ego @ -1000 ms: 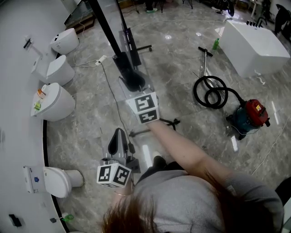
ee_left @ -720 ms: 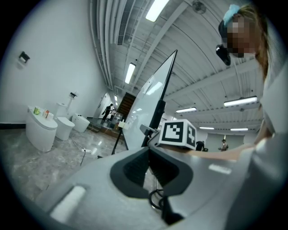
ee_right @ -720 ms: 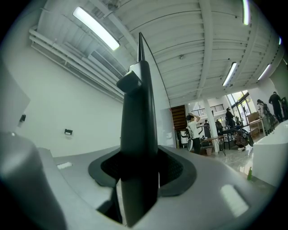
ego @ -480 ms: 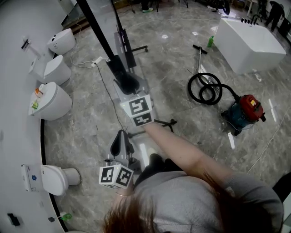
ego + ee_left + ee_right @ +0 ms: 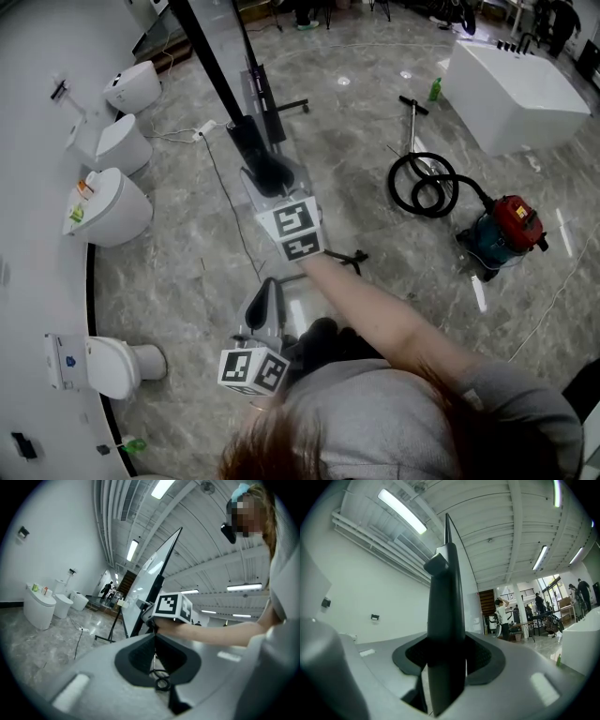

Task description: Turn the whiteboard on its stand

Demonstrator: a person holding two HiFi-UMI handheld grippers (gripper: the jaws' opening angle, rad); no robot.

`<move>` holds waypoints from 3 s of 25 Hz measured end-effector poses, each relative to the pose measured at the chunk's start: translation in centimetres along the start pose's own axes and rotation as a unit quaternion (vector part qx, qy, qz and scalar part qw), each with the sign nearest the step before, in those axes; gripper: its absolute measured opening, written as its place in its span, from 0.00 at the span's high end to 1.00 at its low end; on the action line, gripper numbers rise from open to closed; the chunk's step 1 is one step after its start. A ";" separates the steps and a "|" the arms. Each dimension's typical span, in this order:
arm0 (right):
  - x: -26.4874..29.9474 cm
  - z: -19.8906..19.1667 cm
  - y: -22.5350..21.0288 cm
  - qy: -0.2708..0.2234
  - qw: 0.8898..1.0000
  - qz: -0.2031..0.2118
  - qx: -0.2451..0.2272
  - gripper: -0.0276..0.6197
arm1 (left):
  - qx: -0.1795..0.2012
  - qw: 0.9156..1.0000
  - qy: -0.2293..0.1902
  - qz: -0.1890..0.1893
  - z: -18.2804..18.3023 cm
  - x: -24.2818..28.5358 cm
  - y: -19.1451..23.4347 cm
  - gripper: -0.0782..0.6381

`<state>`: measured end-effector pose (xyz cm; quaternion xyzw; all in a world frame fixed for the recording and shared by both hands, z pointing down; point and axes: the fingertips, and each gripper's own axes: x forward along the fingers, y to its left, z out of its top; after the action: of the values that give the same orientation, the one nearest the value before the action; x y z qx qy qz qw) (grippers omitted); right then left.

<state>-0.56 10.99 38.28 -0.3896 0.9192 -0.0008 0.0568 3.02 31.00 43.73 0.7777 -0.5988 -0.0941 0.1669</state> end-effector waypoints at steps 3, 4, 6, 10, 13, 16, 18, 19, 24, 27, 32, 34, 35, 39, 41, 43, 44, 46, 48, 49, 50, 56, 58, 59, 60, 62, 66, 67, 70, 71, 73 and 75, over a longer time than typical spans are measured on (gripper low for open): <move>-0.5 -0.9 0.2 0.012 1.000 0.005 0.003 0.68 | 0.008 1.000 0.001 -0.008 0.3 -0.1 -0.2 0.90; -0.7 -1.2 0.2 0.016 1.000 0.003 0.001 0.68 | 0.010 1.000 0.002 -0.011 0.3 -0.1 -0.2 0.90; -0.9 -1.5 0.2 0.023 1.000 -0.001 -0.005 0.69 | 0.012 1.000 0.005 -0.015 0.3 0.0 0.0 0.90; -1.0 -1.7 0.2 0.035 0.999 -0.003 -0.004 0.70 | 0.017 1.000 0.012 -0.019 0.5 -0.4 0.4 0.90; -1.6 -1.7 0.0 0.031 0.999 -0.013 0.005 0.69 | 0.027 0.999 0.019 -0.024 0.5 -1.0 0.6 0.90; -2.6 -1.5 0.0 0.026 0.999 -0.022 0.007 0.67 | 0.027 0.999 0.022 -0.032 0.4 -1.2 0.9 0.90; -3.6 -0.9 0.3 0.018 1.000 -0.021 -0.001 0.67 | 0.029 0.999 0.021 -0.038 0.6 -1.1 1.0 0.90; -4.2 -0.5 0.4 0.015 1.000 -0.019 -0.005 0.68 | 0.029 0.999 0.021 -0.041 0.7 -0.9 1.0 0.90; -9.3 0.4 1.8 -0.010 1.000 0.010 -0.010 0.75 | 0.032 0.998 0.019 -0.056 0.7 -0.1 0.6 0.90; -12.3 0.8 3.2 -0.024 0.999 0.038 -0.003 0.90 | 0.034 0.997 0.017 -0.066 0.7 0.4 0.2 0.90; -15.2 1.5 4.0 -0.029 0.998 0.053 0.000 0.96 | 0.042 0.995 0.011 -0.085 1.1 1.2 -1.0 0.90; -15.9 1.2 4.4 -0.031 0.997 0.065 -0.003 0.96 | 0.046 0.995 0.009 -0.091 1.1 1.4 -1.4 0.90; -16.2 1.0 4.6 -0.028 0.997 0.069 -0.005 0.96 | 0.049 0.994 0.008 -0.094 1.1 1.5 -1.7 0.90; -16.9 0.2 4.9 -0.014 0.997 0.078 -0.006 0.96 | 0.060 0.993 0.010 -0.098 0.9 2.0 -2.1 0.90; -17.0 -0.1 5.1 -0.005 0.997 0.081 -0.006 0.96 | 0.064 0.994 0.011 -0.093 0.9 2.1 -2.0 0.90; -17.3 -0.1 5.1 -0.001 0.997 0.082 0.002 0.96 | 0.062 0.994 0.010 -0.091 0.8 2.0 -2.2 0.90; -17.4 -0.1 5.0 -0.002 0.997 0.083 0.005 0.96 | 0.062 0.994 0.009 -0.090 0.8 2.0 -2.3 0.90; -17.5 0.0 5.0 -0.004 0.996 0.090 0.011 0.96 | 0.068 0.994 0.008 -0.087 0.6 1.9 -2.4 0.90; -17.8 -0.3 5.1 0.002 0.995 0.102 0.020 0.96 | 0.083 0.993 0.010 -0.083 0.3 1.7 -2.6 0.90; -18.1 -0.6 5.3 0.007 0.994 0.110 0.026 0.96 | 0.089 0.993 0.013 -0.081 -0.1 1.5 -2.6 0.90; -18.4 -0.8 5.5 0.010 0.993 0.117 0.032 0.96 | 0.090 0.993 0.014 -0.077 -0.6 1.3 -2.7 0.90; -20.3 -2.5 5.6 0.017 0.989 0.137 0.046 0.96 | 0.090 0.994 0.020 -0.064 -3.2 -0.1 -3.2 0.90; -21.1 -2.3 5.6 0.018 0.989 0.139 0.042 0.96 | 0.095 0.993 0.017 -0.065 -2.9 -0.5 -3.6 0.90; -21.6 -2.2 5.6 0.019 0.989 0.138 0.042 0.96 | 0.098 0.993 0.015 -0.065 -2.7 -0.8 -3.9 0.90; -22.0 -2.1 5.7 0.020 0.990 0.136 0.042 0.96 | 0.101 0.993 0.013 -0.065 -2.6 -1.2 -4.1 0.90; -22.6 -1.8 5.9 0.020 0.990 0.130 0.044 0.96 | 0.105 0.992 0.010 -0.066 -2.5 -1.9 -4.3 0.90; -24.8 -0.2 6.9 0.004 0.992 0.113 0.047 0.96 | 0.109 0.992 0.009 -0.071 -2.1 -4.4 -5.2 0.90; -25.4 0.2 7.3 0.001 0.993 0.109 0.046 0.96 | 0.110 0.991 0.008 -0.072 -1.9 -5.0 -5.5 0.90; -27.1 0.2 8.9 0.002 0.994 0.103 0.037 0.96 | 0.117 0.991 0.000 -0.072 -1.2 -7.1 -6.2 0.90; -27.6 0.0 9.5 0.005 0.994 0.101 0.040 0.96 | 0.117 0.991 -0.003 -0.071 -1.1 -8.0 -6.3 0.90; -28.5 -0.4 10.6 0.011 0.994 0.098 0.053 0.96 | 0.115 0.991 -0.001 -0.071 -1.5 -9.8 -6.4 0.90; -29.4 -0.7 11.8 0.012 0.994 0.096 0.059 0.96 | 0.117 0.990 0.009 -0.073 -2.3 -11.6 -6.4 0.90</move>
<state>11.15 40.27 41.53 -0.2958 0.9512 -0.0541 0.0688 6.51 43.96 42.88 0.8342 -0.5460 -0.0285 0.0724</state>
